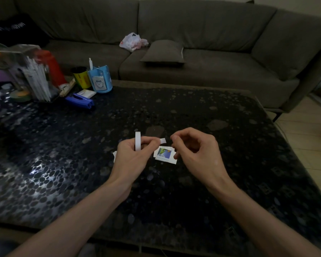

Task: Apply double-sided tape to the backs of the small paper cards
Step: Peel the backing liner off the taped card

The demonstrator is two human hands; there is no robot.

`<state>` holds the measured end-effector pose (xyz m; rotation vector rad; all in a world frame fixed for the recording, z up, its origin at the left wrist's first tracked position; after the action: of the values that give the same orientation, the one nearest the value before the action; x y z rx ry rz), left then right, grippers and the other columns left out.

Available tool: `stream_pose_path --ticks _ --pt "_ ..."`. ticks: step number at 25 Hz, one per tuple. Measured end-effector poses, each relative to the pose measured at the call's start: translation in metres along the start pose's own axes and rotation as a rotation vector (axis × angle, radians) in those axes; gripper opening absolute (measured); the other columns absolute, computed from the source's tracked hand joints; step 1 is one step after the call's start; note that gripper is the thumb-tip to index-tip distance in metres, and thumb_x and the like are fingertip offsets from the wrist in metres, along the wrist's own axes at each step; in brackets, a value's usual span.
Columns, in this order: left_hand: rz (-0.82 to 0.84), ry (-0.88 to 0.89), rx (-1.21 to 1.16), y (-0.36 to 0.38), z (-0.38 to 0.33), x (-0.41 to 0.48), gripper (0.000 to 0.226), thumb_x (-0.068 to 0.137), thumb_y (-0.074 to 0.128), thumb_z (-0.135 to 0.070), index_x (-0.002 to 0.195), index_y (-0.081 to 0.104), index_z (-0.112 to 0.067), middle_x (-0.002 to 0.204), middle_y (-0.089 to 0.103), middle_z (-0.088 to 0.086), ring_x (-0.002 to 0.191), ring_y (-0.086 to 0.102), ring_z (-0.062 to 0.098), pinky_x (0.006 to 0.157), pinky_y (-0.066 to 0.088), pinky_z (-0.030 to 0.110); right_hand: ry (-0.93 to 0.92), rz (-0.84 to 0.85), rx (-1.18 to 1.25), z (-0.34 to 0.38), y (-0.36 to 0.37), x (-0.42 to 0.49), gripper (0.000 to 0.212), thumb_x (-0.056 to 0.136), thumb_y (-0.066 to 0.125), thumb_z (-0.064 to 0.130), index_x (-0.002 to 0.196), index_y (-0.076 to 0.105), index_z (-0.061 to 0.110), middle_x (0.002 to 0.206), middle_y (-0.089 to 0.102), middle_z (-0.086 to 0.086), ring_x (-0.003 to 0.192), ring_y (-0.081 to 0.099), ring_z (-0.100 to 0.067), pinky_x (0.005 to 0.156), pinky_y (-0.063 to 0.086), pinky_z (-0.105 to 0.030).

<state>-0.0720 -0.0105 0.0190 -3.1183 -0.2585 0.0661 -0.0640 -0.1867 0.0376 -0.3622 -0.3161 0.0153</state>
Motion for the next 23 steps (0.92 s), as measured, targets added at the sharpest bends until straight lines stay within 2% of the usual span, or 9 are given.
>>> stream_pose_path --ticks 3,7,11,14,17,23 --pt "-0.003 0.007 0.009 -0.0001 0.0007 0.0001 0.015 0.092 0.074 -0.021 0.082 0.084 -0.025 0.06 0.069 -0.012 0.052 0.06 -0.004 0.051 0.043 0.006 0.01 0.003 -0.007 -0.001 0.0001 0.0006 0.007 0.1 0.067 0.023 0.098 0.072 0.028 0.091 0.072 0.019 0.081 0.074 -0.005 0.072 0.061 -0.02" --pt "0.017 0.017 0.008 -0.0005 0.002 0.0013 0.01 0.09 0.077 -0.018 0.086 0.084 -0.023 0.059 0.058 -0.003 0.05 0.05 -0.002 0.051 0.043 0.009 0.009 0.008 -0.014 -0.0013 -0.0004 0.0004 0.007 0.1 0.067 0.023 0.099 0.072 0.028 0.091 0.071 0.019 0.08 0.073 -0.005 0.072 0.061 -0.019" --pt "0.028 0.04 0.028 -0.0001 0.0024 0.0019 0.012 0.09 0.076 -0.011 0.089 0.083 -0.02 0.052 0.048 -0.008 0.049 0.046 0.0 0.056 0.047 0.01 0.0 0.009 -0.034 0.0008 -0.0004 0.0005 0.007 0.099 0.067 0.024 0.098 0.071 0.03 0.091 0.071 0.02 0.081 0.074 -0.005 0.073 0.062 -0.023" --pt "0.075 0.046 0.06 -0.0004 0.0033 0.0027 0.02 0.093 0.073 -0.007 0.097 0.083 -0.024 0.055 0.045 -0.006 0.053 0.046 0.004 0.065 0.055 0.018 -0.04 0.015 -0.063 0.0056 0.0003 -0.0013 0.013 0.095 0.072 0.024 0.097 0.069 0.036 0.089 0.072 0.017 0.082 0.073 -0.004 0.074 0.062 -0.024" --pt "0.135 0.096 0.117 0.0025 0.0006 0.0004 0.029 0.094 0.071 -0.006 0.098 0.082 -0.033 0.055 0.04 -0.006 0.053 0.041 0.007 0.072 0.054 0.026 -0.057 0.001 -0.133 0.0051 0.0006 -0.0024 0.008 0.093 0.075 0.024 0.099 0.073 0.03 0.089 0.073 0.016 0.084 0.072 -0.002 0.075 0.062 -0.024" --pt "0.181 0.239 0.186 0.0052 -0.0046 -0.0033 0.034 0.095 0.069 -0.003 0.102 0.082 -0.033 0.054 0.04 -0.006 0.05 0.038 0.006 0.057 0.043 0.019 -0.055 -0.027 -0.21 0.0027 -0.0037 -0.0018 0.012 0.093 0.076 0.021 0.103 0.075 0.026 0.092 0.073 0.017 0.088 0.07 0.005 0.08 0.057 -0.013"
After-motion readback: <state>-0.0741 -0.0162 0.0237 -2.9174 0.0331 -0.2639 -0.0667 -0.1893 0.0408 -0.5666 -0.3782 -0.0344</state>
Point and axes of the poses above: each hand's wrist, its own x-axis towards the middle knuckle, its own y-axis out of the palm, z = x × y, the point moved 4 cm from there along x, towards the middle knuckle
